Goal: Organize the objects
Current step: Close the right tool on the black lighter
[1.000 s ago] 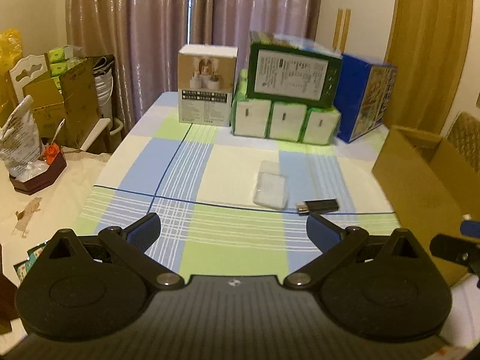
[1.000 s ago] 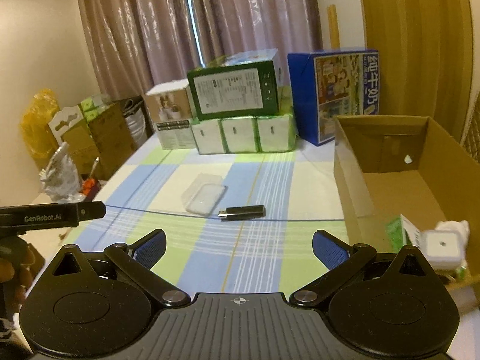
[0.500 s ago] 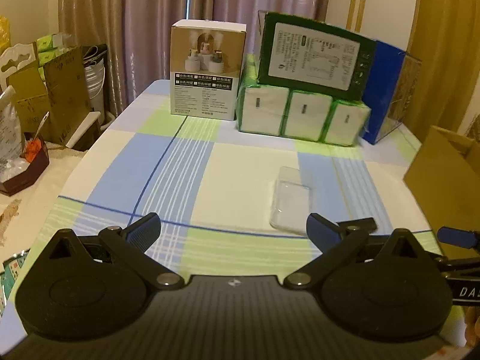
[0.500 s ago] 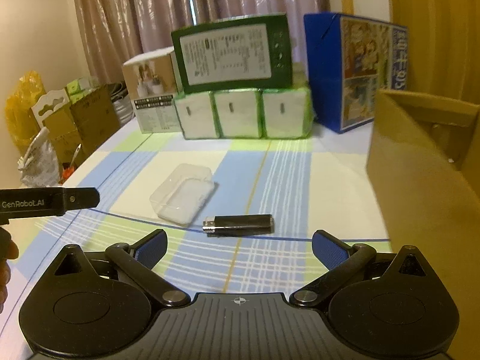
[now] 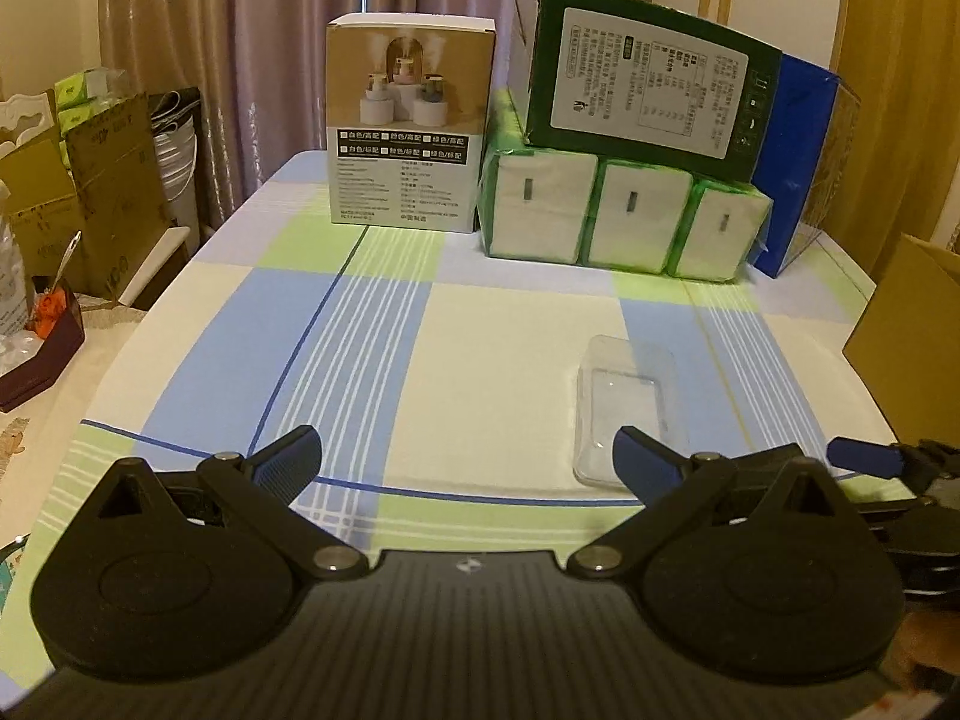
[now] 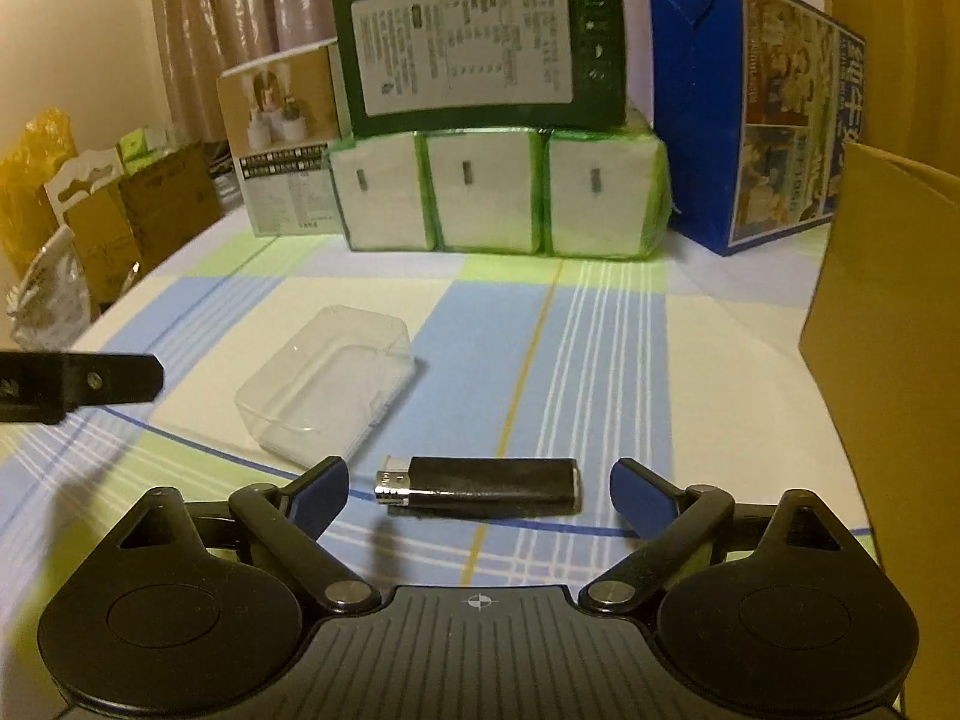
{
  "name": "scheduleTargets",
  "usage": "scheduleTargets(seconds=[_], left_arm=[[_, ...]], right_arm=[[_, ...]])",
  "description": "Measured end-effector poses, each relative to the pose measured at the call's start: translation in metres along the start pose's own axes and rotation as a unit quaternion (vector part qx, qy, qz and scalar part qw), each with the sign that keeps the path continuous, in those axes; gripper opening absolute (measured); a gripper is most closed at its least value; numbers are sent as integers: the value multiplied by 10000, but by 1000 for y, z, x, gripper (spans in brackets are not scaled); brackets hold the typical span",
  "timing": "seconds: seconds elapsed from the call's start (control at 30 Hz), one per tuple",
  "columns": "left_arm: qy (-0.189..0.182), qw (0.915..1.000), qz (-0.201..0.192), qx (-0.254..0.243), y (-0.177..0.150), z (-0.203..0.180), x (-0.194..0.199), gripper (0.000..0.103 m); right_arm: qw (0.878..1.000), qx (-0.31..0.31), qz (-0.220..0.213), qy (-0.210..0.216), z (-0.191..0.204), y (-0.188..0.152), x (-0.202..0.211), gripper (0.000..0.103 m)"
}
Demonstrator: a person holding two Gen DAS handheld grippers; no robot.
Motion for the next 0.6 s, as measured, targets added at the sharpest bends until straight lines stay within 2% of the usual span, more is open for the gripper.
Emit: scheduleTargets(seconds=[0.6], left_arm=[[-50, 9999, 65, -140, -6, -9, -7, 102]], right_arm=[[9996, 149, 98, -217, -2, -2, -16, 92]])
Point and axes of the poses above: each gripper's, at about its wrist camera, not at the fingertips, and x roughly against the way its jaws point, z to its left, y to its top, the point moved 10 cm from there along -x, roughly the way its jaws point, and after that the axes turned 15 degrees about y, right-handed, at the moved point
